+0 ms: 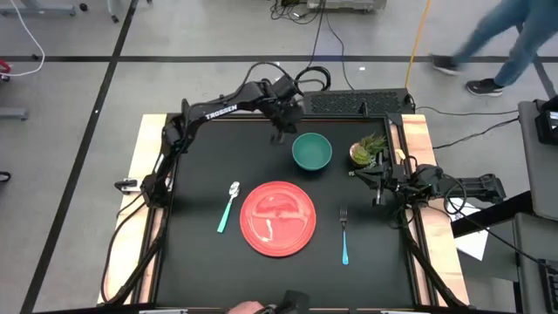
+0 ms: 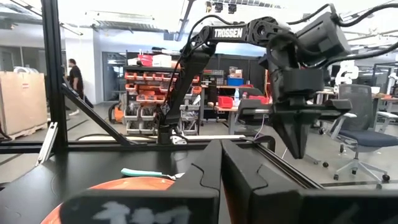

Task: Set table place
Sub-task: Put the green bowl on top of the orange plate

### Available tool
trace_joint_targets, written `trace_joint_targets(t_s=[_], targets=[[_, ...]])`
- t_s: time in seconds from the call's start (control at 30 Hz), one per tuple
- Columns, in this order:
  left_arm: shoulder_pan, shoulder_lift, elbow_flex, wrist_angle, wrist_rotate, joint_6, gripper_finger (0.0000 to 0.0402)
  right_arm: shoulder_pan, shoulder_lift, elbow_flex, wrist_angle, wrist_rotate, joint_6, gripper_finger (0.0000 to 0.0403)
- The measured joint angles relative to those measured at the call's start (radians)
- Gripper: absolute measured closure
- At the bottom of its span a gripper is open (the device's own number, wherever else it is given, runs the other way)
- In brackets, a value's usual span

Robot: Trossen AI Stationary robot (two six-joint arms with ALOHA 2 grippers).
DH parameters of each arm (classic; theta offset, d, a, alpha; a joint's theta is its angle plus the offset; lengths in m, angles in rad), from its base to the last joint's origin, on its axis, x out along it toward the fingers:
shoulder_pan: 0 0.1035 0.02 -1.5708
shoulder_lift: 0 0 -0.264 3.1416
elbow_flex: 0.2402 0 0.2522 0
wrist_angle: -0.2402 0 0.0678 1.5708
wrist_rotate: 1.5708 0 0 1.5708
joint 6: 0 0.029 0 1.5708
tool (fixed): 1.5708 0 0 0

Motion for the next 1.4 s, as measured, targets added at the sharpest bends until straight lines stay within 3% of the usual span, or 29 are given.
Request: trace_joint_targets(t_s=[0.17, 0.5, 0.63, 1.4], targets=[[-0.026, 0.012, 0.000, -0.013, -0.001, 0.065, 0.0353, 0.000, 0.004, 0.000, -0.003, 0.000, 0.000, 0.0403], [-0.118, 0.010, 0.000, -0.023, 0.009, 0.251, 0.0206, 0.000, 0.040, 0.000, -0.004, 0.000, 0.001, 0.0403], [-0.157, 0.010, -0.023, 0.032, -0.049, 0.264, 0.0170, 0.000, 0.058, 0.000, -0.004, 0.000, 0.001, 0.0403], [-0.205, 0.009, -0.183, 0.100, -0.069, 0.352, 0.0160, 0.000, 0.079, 0.000, -0.003, 0.000, 0.026, 0.0403]])
